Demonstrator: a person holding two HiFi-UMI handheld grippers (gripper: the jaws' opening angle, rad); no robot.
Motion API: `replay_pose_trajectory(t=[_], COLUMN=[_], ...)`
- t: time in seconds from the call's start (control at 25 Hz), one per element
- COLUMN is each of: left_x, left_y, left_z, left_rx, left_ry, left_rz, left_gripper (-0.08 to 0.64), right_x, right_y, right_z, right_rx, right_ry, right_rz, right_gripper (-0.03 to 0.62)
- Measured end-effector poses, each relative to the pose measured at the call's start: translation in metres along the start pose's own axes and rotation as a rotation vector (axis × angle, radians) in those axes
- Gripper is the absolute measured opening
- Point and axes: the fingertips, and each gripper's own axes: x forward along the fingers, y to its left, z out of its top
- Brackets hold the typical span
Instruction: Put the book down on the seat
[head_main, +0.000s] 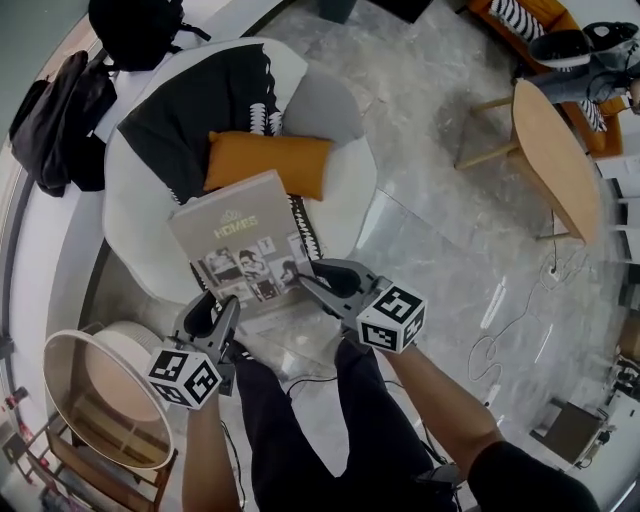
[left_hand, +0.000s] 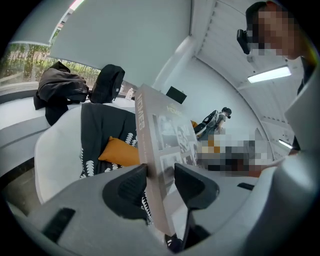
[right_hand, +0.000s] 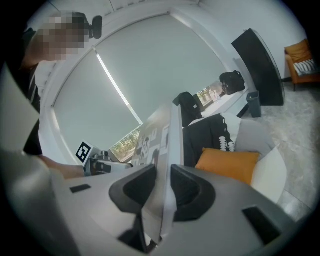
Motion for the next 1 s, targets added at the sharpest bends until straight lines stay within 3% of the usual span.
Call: replay_pose_trajectory(t=[0.08,0.12,0.24,0.28,0.36,0.68,1.0], left_x=[-0.028,-0.053,-0.151,-0.176,-0.199,-0.184,-0.141], left_y=[-0.047,-0.086,-0.217,-0.252,-0.285,-0.273,-0.221], left_z=[0.016,0.048,0.199,0.228,0.239,0.217,0.198], left_rx=[0.025,0.079,0.345,0.394,0.414,0.412,0.367], left_ry=[-0.018,-0.047,-0.168,-0.184,-0.178,-0.147,-0.114], left_rz=[-0.005,-0.011,-0.033,-0.034,-0.028,-0.031,-0.007], left_gripper=[0.187,0.189,0.189,0.189,0.189,0.187,0.186], right_x=[-0.044,-0.077,-0.18,-0.208,-0.237,-0.227,-0.18], right_y=[0.03,0.059,0.166,0.194,0.216,0.199,0.155], right_z=[0.022,0.055,0.203,0.232,0.245,0.216,0.194], right_rx=[-0.021,-0.052,-0.184,-0.202,-0.194,-0.164,-0.138], right_ry=[-0.02,-0.07,-0.328,-0.376,-0.393,-0.369,-0.341], right_rz=[-0.004,-0.003,0.007,0.01,0.012,-0.023,-0.04], right_gripper=[0.11,0.11,0.11,0.11,0.11,0.11,0.109])
